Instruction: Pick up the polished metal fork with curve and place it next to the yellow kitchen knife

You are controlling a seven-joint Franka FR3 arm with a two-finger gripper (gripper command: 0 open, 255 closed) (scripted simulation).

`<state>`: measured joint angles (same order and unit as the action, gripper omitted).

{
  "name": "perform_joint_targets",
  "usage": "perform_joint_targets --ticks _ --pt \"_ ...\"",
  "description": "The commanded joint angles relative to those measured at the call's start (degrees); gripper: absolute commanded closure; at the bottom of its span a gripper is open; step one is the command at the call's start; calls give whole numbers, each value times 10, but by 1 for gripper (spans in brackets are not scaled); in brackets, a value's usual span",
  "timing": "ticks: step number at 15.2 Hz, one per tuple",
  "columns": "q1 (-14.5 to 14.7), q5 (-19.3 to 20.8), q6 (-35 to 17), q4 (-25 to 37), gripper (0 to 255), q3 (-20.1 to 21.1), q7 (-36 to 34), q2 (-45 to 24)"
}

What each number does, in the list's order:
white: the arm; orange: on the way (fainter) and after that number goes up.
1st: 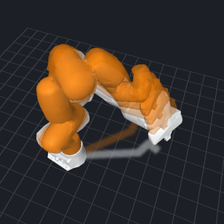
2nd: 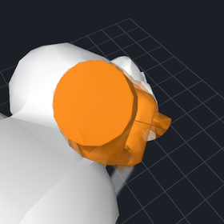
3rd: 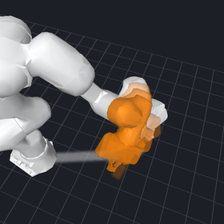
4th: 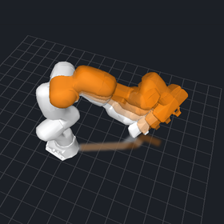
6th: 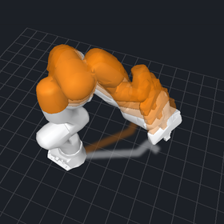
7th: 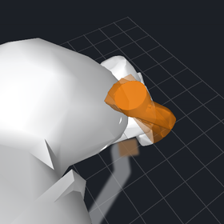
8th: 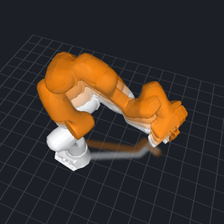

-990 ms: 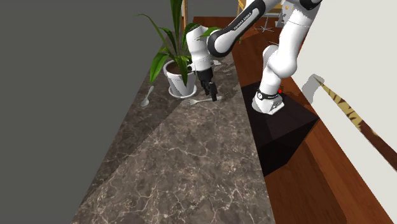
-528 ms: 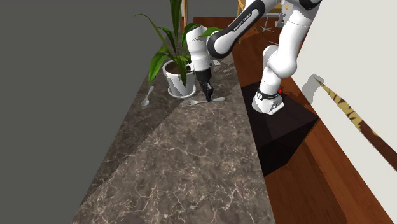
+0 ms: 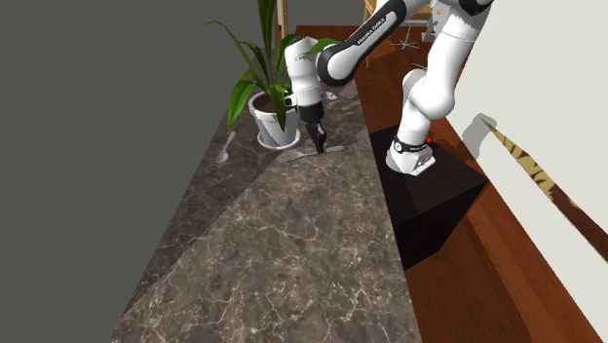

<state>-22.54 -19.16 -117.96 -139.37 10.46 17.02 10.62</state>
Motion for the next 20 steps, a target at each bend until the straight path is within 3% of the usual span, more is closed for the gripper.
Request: perform_joint_targets --ticks 1,20 --pt "-3 2 15 9 255 -3 -4 7" --pt "-7 15 164 103 255 -13 -35 64"
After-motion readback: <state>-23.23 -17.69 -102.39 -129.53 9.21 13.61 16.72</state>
